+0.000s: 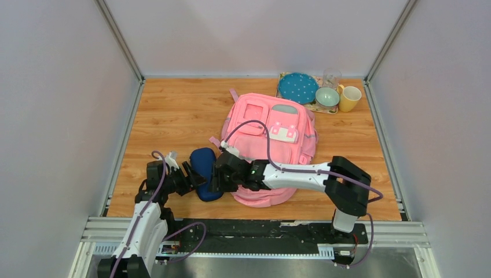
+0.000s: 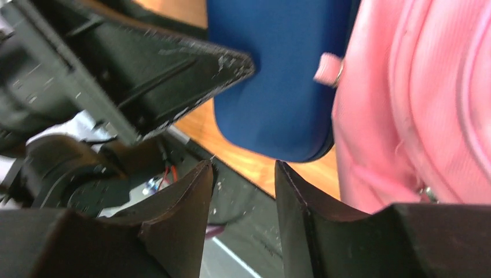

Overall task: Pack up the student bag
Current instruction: Pick up the stationery from the center of the board.

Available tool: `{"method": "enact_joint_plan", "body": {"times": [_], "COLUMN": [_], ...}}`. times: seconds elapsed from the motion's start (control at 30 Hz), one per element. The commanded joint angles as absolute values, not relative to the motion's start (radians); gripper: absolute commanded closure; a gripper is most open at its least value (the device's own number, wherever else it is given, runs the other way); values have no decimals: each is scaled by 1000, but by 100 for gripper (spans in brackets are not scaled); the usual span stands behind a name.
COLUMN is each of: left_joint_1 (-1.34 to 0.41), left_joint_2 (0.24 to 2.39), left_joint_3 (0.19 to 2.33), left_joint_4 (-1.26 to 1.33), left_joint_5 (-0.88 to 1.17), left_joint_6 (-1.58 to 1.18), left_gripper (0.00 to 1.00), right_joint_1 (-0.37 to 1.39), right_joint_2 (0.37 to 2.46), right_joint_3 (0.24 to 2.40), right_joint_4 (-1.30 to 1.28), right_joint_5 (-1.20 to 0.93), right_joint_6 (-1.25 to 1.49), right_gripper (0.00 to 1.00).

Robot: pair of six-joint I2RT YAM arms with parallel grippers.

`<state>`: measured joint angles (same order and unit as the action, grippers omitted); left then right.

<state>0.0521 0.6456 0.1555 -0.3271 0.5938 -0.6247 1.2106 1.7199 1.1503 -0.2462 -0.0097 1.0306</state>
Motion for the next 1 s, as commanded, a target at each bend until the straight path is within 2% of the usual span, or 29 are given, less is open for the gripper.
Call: {"method": "enact_joint_plan", "body": {"times": [0.0,0.23,0.43,0.83,0.9,0.97], "left_joint_1": [48,48,49,48,48,48], "left_joint_2": [637,624,615,551,548,545], "left_joint_3": [146,141,124,38,35,34], "left_joint_4": [-348,-345,-315,-92,-68,-54], "left_joint_5": [586,575,583,724,747,759], "left_joint_6": [-638,-643,-649,-747,-756,-765], "left_gripper": [28,28,27,24,26,35], "right_joint_1": [1218,1218,1210,1201,1203,1201], "right_joint_2": [1808,1841,1891,1993,1990,1982], "right_joint_3": [1258,1253,1327,1318,1309,1290], "right_joint_4": [-316,-336,-451,-425,-416,-387], "right_joint_5": [147,227,267,110,98,83], "right_joint_6": [1040,1085,1074,1052,1052,1051], "right_gripper": [54,54,50,53,53,53]}}
